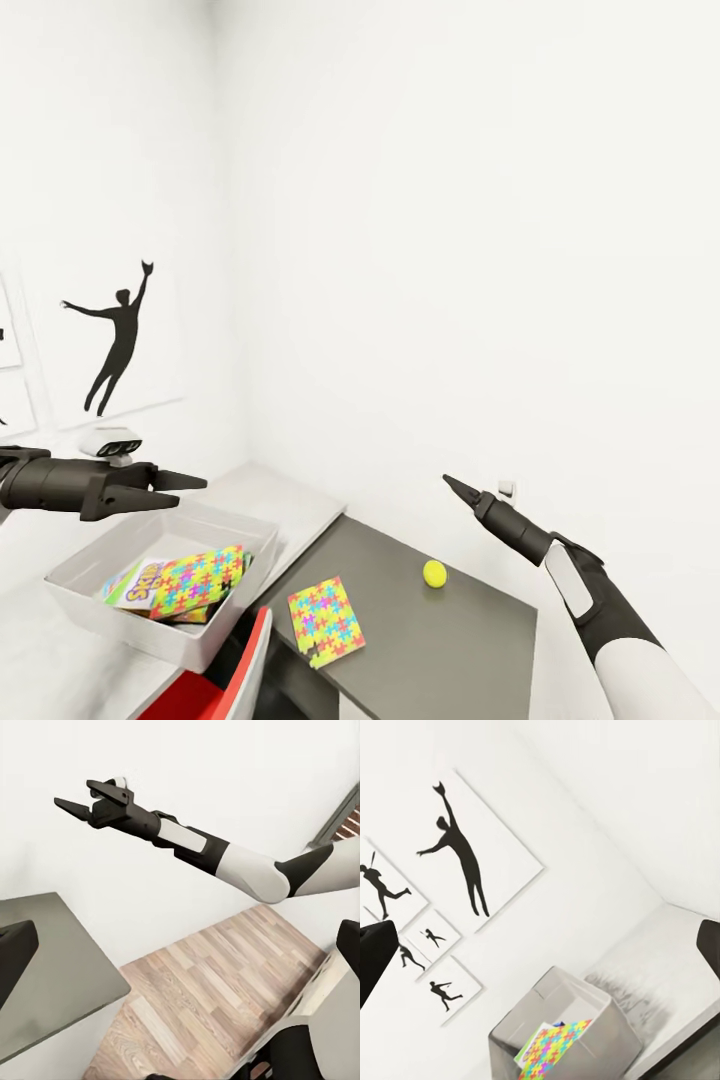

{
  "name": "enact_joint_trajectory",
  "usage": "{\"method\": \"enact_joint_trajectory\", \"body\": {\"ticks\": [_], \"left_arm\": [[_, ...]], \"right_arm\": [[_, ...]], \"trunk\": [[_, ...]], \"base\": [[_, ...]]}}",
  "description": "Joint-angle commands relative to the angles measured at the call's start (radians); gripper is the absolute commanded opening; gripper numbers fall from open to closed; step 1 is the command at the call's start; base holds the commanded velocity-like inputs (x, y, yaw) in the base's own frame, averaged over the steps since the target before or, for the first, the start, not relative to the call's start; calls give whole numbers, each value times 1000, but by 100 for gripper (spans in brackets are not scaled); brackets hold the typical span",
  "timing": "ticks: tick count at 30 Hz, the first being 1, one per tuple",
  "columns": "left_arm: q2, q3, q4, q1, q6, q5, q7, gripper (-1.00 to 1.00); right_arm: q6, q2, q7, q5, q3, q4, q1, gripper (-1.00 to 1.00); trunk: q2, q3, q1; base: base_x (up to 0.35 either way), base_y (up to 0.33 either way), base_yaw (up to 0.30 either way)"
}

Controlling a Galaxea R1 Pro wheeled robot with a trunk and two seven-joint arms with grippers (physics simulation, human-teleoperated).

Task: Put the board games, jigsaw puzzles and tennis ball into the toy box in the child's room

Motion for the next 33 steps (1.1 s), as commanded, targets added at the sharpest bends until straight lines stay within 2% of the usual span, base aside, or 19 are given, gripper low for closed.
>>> {"method": "enact_joint_trajectory", "body": {"ticks": [1, 13, 33], "left_arm": [[1, -2, 0, -1, 11, 1, -4, 100], [1, -3, 0, 0, 11, 2, -4, 100], [1, -3, 0, 0, 11, 2, -4, 100]], "right_arm": [[8, 0, 1, -6, -1, 1, 0, 100], [12, 1, 1, -6, -1, 1, 0, 100], [14, 0, 0, -6, -2, 4, 0, 100]], "trunk": [[-1, 0, 0], [-1, -5, 0], [-1, -13, 0]], "base": [[0, 0, -69], [0, 0, -132], [-24, 0, -256]]}}
